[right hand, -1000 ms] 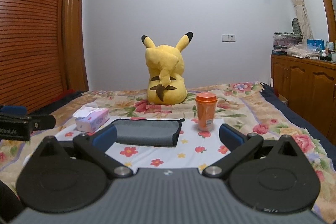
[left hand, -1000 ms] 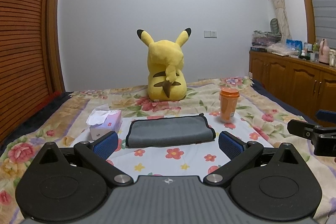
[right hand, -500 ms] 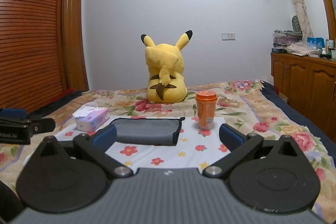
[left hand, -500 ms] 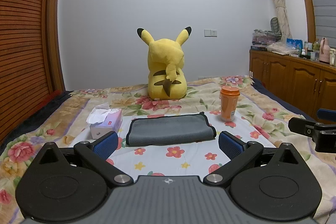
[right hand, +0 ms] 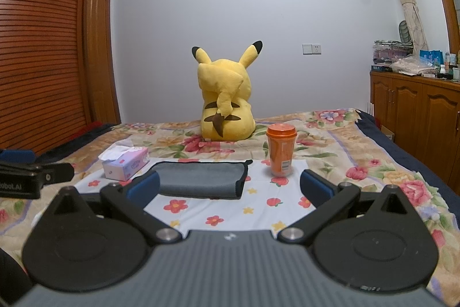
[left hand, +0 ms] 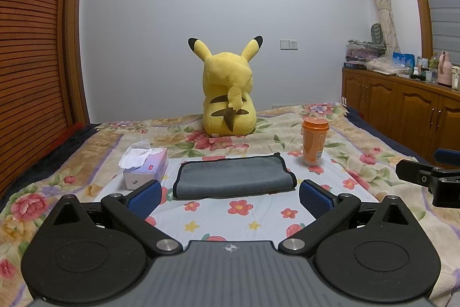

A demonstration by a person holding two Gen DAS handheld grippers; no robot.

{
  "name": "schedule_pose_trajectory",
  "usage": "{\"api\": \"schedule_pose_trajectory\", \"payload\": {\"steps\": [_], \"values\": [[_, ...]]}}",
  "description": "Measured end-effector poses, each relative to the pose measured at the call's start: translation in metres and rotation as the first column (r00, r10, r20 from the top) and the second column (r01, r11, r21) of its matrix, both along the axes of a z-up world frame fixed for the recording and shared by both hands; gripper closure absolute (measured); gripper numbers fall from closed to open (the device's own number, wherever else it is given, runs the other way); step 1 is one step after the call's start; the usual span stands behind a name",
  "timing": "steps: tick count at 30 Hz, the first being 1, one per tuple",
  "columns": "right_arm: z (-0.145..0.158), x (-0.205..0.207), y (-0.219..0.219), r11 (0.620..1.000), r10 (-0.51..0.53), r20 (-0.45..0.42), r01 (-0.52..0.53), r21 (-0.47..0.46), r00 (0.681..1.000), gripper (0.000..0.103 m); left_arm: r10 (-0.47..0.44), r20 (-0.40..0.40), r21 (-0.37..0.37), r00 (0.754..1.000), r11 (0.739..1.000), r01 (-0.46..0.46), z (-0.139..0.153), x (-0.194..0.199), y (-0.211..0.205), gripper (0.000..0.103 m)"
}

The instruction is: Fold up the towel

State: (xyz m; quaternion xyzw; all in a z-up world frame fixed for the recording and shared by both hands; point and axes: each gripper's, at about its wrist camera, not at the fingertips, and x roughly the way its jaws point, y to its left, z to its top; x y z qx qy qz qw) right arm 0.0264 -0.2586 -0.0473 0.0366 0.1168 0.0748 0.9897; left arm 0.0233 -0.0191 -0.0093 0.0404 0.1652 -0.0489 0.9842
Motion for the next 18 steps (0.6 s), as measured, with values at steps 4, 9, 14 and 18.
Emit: {"api": "schedule_pose_trajectory", "payload": {"steps": [4, 9, 14, 18], "values": [[0.0002, 0.0002, 0.0001, 1.0, 0.0, 0.0, 0.0, 0.0, 1.0, 0.0, 0.001, 0.001, 0.0, 1.0, 1.0, -0.001, -0.0012, -0.0001, 0.0004, 0.0], [0.0001, -0.0001, -0.0001, 1.0, 0.0, 0.0, 0.0, 0.0, 1.0, 0.0, 0.001, 0.0, 0.001, 1.0, 1.0, -0.001, -0.002, 0.0001, 0.0007, 0.0], [0.0002, -0.0002, -0.0003, 1.0, 0.0, 0.0, 0.0, 0.0, 1.0, 0.0, 0.001, 0.0, 0.002, 1.0, 1.0, -0.001, -0.0022, 0.0, 0.0008, 0.0], [0.0002, -0.0004, -0.0004, 1.0, 0.0, 0.0, 0.0, 0.0, 1.0, 0.0, 0.001, 0.0, 0.003, 1.0, 1.0, -0.001, -0.0018, 0.0001, 0.0005, 0.0]]}}
